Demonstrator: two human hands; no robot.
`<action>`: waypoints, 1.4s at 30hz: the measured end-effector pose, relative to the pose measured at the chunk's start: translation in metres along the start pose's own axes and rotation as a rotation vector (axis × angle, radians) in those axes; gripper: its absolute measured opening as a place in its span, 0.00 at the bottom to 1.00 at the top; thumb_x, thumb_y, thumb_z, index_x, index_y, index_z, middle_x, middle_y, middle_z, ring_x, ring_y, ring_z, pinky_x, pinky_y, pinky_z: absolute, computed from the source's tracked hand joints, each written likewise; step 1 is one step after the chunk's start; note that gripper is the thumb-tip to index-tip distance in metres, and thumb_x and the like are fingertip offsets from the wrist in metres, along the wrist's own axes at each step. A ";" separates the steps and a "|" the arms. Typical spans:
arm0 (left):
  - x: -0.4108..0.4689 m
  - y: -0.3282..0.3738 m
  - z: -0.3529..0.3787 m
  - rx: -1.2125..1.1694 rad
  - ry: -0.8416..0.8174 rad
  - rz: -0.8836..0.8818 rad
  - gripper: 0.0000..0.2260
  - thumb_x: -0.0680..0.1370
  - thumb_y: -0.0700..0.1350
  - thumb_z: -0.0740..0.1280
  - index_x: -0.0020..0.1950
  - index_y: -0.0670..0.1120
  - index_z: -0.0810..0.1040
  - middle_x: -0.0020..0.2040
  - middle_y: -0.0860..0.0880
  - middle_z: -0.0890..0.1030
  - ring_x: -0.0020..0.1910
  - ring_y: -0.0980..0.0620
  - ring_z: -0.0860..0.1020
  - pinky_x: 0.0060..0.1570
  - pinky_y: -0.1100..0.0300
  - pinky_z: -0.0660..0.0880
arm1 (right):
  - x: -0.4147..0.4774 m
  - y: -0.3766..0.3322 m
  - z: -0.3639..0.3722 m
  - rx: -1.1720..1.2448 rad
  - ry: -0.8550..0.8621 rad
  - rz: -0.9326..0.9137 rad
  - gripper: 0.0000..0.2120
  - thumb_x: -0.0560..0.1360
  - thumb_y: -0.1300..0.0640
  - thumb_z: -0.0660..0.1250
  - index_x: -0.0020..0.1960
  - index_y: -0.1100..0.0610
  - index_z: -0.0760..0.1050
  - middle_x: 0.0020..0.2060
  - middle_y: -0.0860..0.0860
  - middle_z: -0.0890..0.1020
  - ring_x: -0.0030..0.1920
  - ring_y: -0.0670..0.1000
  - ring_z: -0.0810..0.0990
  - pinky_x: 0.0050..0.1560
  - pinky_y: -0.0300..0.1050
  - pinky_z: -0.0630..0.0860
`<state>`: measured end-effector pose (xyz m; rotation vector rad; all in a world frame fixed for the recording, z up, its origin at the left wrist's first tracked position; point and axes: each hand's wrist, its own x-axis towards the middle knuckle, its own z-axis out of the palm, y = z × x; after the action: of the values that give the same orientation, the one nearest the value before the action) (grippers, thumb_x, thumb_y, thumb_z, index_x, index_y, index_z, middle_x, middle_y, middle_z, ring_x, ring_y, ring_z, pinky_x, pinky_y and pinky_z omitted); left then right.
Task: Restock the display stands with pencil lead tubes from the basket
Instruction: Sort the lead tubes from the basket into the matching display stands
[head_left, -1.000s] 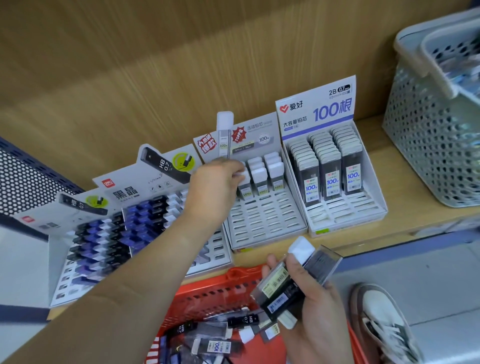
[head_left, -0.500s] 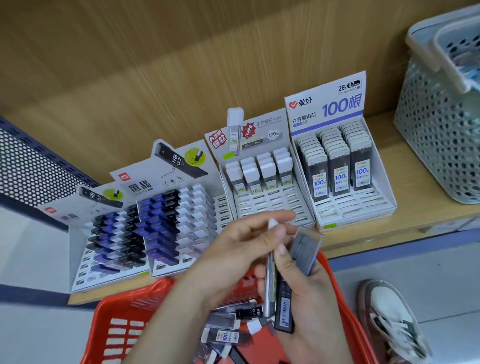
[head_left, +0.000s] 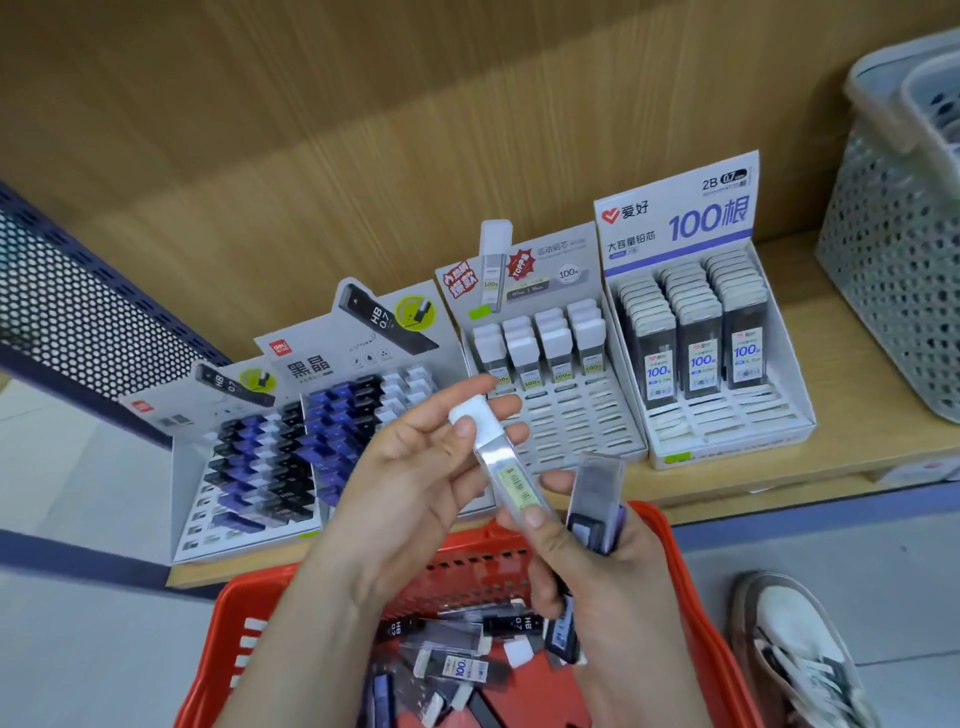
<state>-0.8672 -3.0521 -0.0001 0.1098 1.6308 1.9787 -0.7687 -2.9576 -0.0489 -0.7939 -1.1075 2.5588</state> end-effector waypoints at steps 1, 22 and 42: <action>-0.002 0.002 -0.005 -0.005 -0.026 0.004 0.15 0.75 0.38 0.67 0.62 0.41 0.77 0.57 0.39 0.81 0.57 0.42 0.80 0.53 0.54 0.79 | 0.000 0.000 -0.001 0.034 0.016 0.002 0.05 0.65 0.53 0.74 0.41 0.50 0.82 0.35 0.74 0.76 0.21 0.51 0.67 0.22 0.41 0.65; 0.023 0.035 -0.013 0.853 0.315 0.326 0.13 0.76 0.39 0.69 0.42 0.59 0.81 0.40 0.47 0.85 0.40 0.45 0.82 0.43 0.53 0.77 | 0.002 -0.002 -0.002 0.620 0.164 0.300 0.01 0.78 0.61 0.63 0.48 0.57 0.73 0.33 0.53 0.72 0.29 0.49 0.71 0.24 0.39 0.72; 0.095 0.011 -0.012 1.665 0.056 0.429 0.09 0.81 0.44 0.62 0.51 0.42 0.80 0.38 0.43 0.78 0.41 0.42 0.76 0.38 0.54 0.70 | 0.002 -0.013 -0.007 0.670 0.090 0.163 0.14 0.76 0.68 0.60 0.60 0.72 0.73 0.49 0.66 0.82 0.41 0.57 0.85 0.36 0.45 0.82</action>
<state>-0.9557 -3.0188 -0.0201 1.0416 2.9502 0.2825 -0.7666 -2.9436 -0.0441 -0.8185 -0.1199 2.7182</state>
